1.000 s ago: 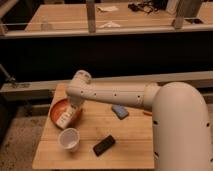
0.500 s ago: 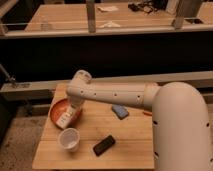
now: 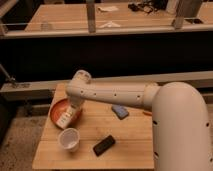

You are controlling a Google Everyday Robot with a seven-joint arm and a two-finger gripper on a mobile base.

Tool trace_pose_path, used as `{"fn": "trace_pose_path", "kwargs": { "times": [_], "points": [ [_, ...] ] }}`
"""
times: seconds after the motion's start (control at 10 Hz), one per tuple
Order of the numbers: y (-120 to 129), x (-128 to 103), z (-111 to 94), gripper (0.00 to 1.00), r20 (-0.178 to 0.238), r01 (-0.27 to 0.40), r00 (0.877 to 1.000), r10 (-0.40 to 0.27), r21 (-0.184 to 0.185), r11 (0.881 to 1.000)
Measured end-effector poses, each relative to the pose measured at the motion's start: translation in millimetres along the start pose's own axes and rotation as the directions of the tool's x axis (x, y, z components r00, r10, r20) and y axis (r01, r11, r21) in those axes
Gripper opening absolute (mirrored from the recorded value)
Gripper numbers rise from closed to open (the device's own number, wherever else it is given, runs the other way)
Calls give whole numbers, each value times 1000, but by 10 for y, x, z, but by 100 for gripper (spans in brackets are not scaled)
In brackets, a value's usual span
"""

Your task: Place the bottle in the ceramic bowl

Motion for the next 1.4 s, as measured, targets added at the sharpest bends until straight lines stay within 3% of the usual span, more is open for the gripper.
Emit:
{"fn": "trace_pose_path", "kwargs": {
  "times": [1.4],
  "points": [
    [2,1,16,31,1,14,1000,-14,-4,1000]
  ]
}}
